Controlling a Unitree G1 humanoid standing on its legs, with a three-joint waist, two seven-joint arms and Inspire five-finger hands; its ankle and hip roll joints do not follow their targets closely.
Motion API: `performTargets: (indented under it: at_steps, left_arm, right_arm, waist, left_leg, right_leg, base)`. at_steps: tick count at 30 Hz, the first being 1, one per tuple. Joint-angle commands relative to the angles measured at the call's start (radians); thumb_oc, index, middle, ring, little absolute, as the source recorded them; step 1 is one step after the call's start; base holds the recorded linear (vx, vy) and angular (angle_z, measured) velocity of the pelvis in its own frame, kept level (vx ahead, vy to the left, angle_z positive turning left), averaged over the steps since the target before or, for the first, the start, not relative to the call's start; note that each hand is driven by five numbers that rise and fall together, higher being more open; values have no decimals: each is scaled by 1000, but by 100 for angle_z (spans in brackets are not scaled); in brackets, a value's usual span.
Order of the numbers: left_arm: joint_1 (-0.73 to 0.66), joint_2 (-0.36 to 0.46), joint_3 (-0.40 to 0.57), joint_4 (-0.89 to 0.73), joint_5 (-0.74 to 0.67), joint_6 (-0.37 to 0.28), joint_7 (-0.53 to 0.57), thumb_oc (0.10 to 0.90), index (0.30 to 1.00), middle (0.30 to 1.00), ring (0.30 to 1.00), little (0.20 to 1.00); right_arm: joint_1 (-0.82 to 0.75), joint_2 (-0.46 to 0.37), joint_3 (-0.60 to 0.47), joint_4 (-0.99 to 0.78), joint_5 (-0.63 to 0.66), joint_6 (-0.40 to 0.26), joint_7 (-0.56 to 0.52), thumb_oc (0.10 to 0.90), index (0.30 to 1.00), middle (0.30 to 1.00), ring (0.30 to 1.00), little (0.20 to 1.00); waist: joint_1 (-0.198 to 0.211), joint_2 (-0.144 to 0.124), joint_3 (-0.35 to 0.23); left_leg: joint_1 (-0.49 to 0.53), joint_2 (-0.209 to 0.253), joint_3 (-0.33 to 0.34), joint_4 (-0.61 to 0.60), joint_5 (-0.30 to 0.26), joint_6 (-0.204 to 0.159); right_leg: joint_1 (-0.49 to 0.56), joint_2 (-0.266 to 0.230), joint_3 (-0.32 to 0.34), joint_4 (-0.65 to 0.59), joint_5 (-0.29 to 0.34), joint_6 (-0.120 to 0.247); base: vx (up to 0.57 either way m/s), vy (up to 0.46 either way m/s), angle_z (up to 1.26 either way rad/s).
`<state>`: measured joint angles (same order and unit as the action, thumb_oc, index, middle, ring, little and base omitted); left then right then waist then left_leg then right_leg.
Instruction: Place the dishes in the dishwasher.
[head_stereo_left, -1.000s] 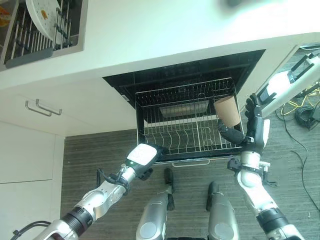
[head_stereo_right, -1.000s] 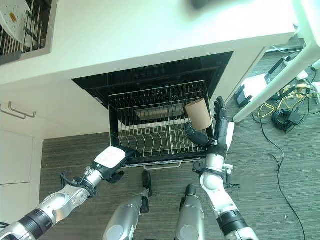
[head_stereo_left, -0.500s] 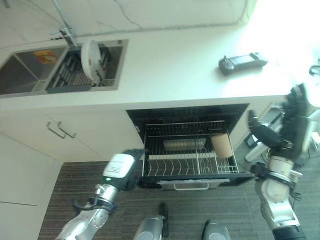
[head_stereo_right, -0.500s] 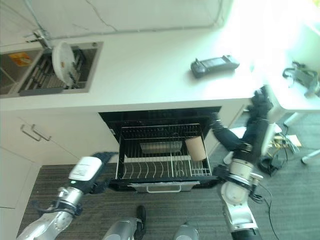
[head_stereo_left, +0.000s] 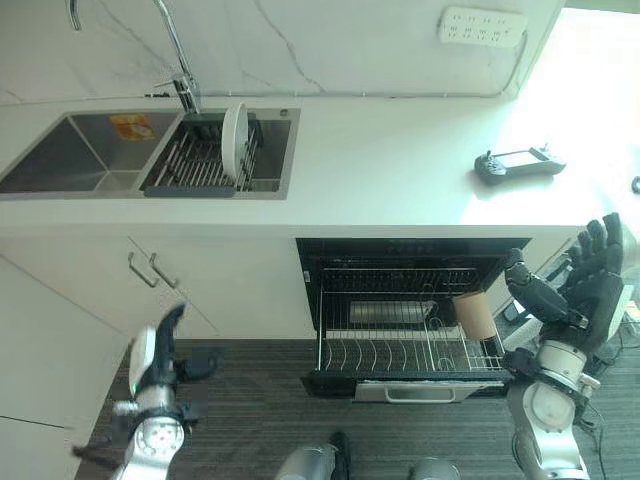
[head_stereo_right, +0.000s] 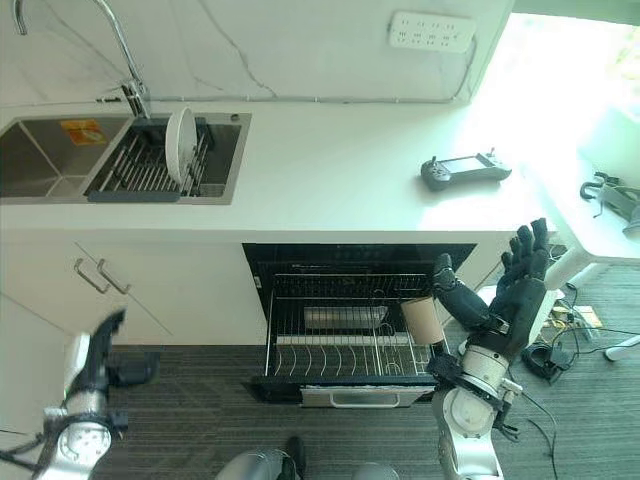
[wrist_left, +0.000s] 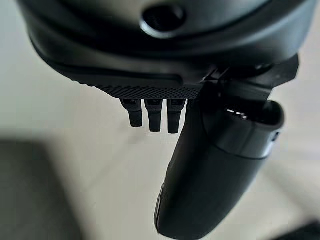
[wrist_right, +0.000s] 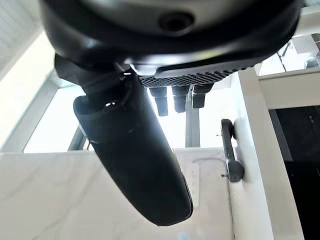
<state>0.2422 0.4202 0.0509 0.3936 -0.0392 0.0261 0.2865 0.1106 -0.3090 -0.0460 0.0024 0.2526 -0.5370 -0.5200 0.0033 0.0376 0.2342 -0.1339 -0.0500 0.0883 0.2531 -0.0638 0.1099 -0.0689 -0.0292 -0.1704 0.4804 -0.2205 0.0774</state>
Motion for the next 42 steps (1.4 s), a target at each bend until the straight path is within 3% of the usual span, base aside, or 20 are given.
performTargets:
  at_steps: [1, 5, 7, 8, 9, 11, 12, 13, 14, 16, 17, 18, 22, 24, 28, 31, 36, 39, 42]
  left_arm:
    - [-32, -12, -1, 64, -191, -103, -154, 800, 900, 900, 900, 900]
    - [-73, -111, -70, 347, -230, -108, -243, 800, 900, 900, 900, 900]
    - [-88, -148, -88, 447, -232, -101, -237, 800, 900, 900, 900, 900]
    - [-110, -185, -87, 548, -265, -78, -234, 800, 900, 900, 900, 900]
    - [-120, -206, -74, 600, -294, -38, -240, 800, 900, 900, 900, 900]
    - [-127, -233, -44, 649, -311, 14, -241, 800, 900, 900, 900, 900]
    - [-126, -244, -41, 676, -313, 27, -244, 800, 900, 900, 900, 900]
    - [-126, -245, -41, 680, -311, 29, -245, 800, 900, 900, 900, 900]
    - [-126, -250, -37, 700, -300, 33, -249, 800, 900, 900, 900, 900]
    - [-134, -247, -42, 723, -281, 48, -268, 800, 900, 900, 900, 900]
    - [-144, -245, -46, 729, -264, 64, -284, 800, 900, 900, 900, 900]
    - [-155, -239, -67, 740, -262, 84, -304, 800, 900, 900, 900, 900]
    - [-174, -228, -109, 726, -239, 113, -343, 800, 900, 900, 900, 900]
    - [-192, -216, -147, 714, -254, 139, -329, 800, 900, 900, 900, 900]
    - [-195, -211, -164, 728, -260, 127, -327, 800, 900, 900, 900, 900]
    - [-187, -207, -158, 727, -266, 118, -314, 800, 900, 900, 900, 900]
    - [-176, -199, -135, 728, -282, 104, -293, 800, 900, 900, 900, 900]
    - [-165, -197, -116, 745, -295, 79, -301, 800, 900, 900, 900, 900]
    - [-153, -204, -106, 749, -277, 68, -309, 800, 900, 900, 900, 900]
  right_arm:
    - [-113, -106, -40, -74, 122, -106, 148, 800, 900, 900, 900, 900]
    - [-131, -165, -47, -70, 192, -107, 202, 800, 900, 900, 900, 900]
    - [-135, -180, -51, -80, 200, -95, 234, 800, 900, 900, 900, 900]
    - [-126, -200, -56, -87, 186, -97, 236, 800, 900, 900, 900, 900]
    - [-132, -203, -57, -84, 189, -88, 245, 800, 900, 900, 900, 900]
    - [-154, -198, -48, -90, 156, -65, 234, 800, 900, 900, 900, 900]
    - [-170, -200, -36, -99, 140, -48, 219, 800, 900, 900, 900, 900]
    - [-172, -200, -36, -101, 139, -45, 217, 800, 900, 900, 900, 900]
    - [-180, -206, -32, -111, 137, -28, 204, 800, 900, 900, 900, 900]
    - [-185, -217, -32, -116, 138, -26, 194, 800, 900, 900, 900, 900]
    - [-183, -220, -36, -121, 134, -28, 184, 800, 900, 900, 900, 900]
    - [-185, -226, -48, -129, 147, -21, 181, 800, 900, 900, 900, 900]
    - [-167, -223, -75, -149, 170, -38, 149, 800, 900, 900, 900, 900]
    - [-169, -208, -92, -160, 186, -32, 163, 800, 900, 900, 900, 900]
    - [-198, -199, -90, -174, 189, -26, 173, 800, 900, 900, 900, 900]
    - [-234, -185, -60, -176, 192, -28, 177, 800, 900, 900, 900, 900]
    - [-281, -181, -11, -171, 170, -40, 156, 800, 900, 900, 900, 900]
    - [-318, -183, 15, -153, 183, -50, 155, 800, 900, 900, 900, 900]
    - [-354, -179, 29, -142, 196, -41, 171, 800, 900, 900, 900, 900]
  waist:
    - [13, 14, 21]
    - [-13, 10, 33]
    - [-20, -16, 47]
    - [-19, -53, 70]
    - [-16, -65, 77]
    - [-12, -75, 73]
    - [-6, -75, 70]
    - [-6, -72, 68]
    - [-8, -57, 67]
    - [-16, -43, 63]
    - [-21, -41, 63]
    - [-31, -34, 55]
    - [-42, -4, 39]
    - [-46, 15, 17]
    - [-34, 22, 9]
    - [0, 18, 9]
    - [48, 0, 7]
    - [79, -11, 6]
    - [97, -26, 14]
  left_leg:
    - [84, -2, 7, 47, -189, -1]
    - [118, 1, 32, 47, -167, -18]
    - [164, -19, 72, 47, -163, -28]
    - [103, -17, 69, 234, -62, -87]
    - [41, 6, 61, 306, -31, -103]
    - [61, 45, 41, 166, 12, -106]
    - [67, 68, -3, 47, 74, -125]
    - [57, 73, -10, 47, 76, -127]
    - [11, 120, -58, 47, 93, -151]
    - [-34, 158, -98, 47, 120, -167]
    - [-35, 162, -100, 47, 119, -165]
    - [-15, 150, -69, 47, 18, -143]
    - [17, 110, -68, 47, -76, -106]
    - [26, 75, -64, 47, -120, -63]
    - [24, 64, -35, 47, -145, -34]
    - [26, 69, 13, 47, -166, -24]
    - [15, 55, 47, 47, -186, -11]
    - [-14, 66, 69, 47, -166, -31]
    - [-38, 76, 85, 47, -138, -57]
  right_leg:
    - [29, 42, -60, -106, 100, 8]
    - [53, 56, -52, -180, 61, -33]
    - [68, 33, -51, -180, 26, -58]
    - [89, 15, -37, -180, 18, -87]
    - [99, 17, -31, -180, 20, -97]
    - [117, 20, -2, -180, 5, -98]
    - [130, 27, 25, -180, -10, -98]
    - [129, 30, 27, -180, -10, -98]
    - [142, 45, 39, -180, -25, -100]
    - [144, 46, 53, -180, -32, -101]
    - [148, 33, 57, -180, -35, -100]
    - [144, 6, 47, -180, -31, -85]
    - [113, -49, 21, -180, 7, -37]
    - [83, -78, 2, -180, 74, 2]
    - [53, -93, -29, -175, 112, 19]
    - [35, -98, -89, -145, 118, 27]
    - [49, -95, -140, -57, 68, 39]
    - [107, -75, -170, -171, 51, 31]
    - [107, -74, -172, -180, -16, 9]
  base:
    - [38, -60, -35]
    - [149, -96, 7]
    - [228, -113, 11]
    - [278, -137, -14]
    - [331, -63, -6]
    - [328, 173, -22]
    - [239, 228, -62]
    - [275, 332, -63]
    - [203, 347, -64]
    - [212, 416, -58]
    - [179, 501, -60]
    - [161, 532, -62]
    - [102, 485, -65]
    - [78, 581, -23]
    - [3, 304, -31]
    - [-57, 161, -64]
    - [-26, 19, -87]
    - [-99, -140, -45]
    - [-109, -162, -38]
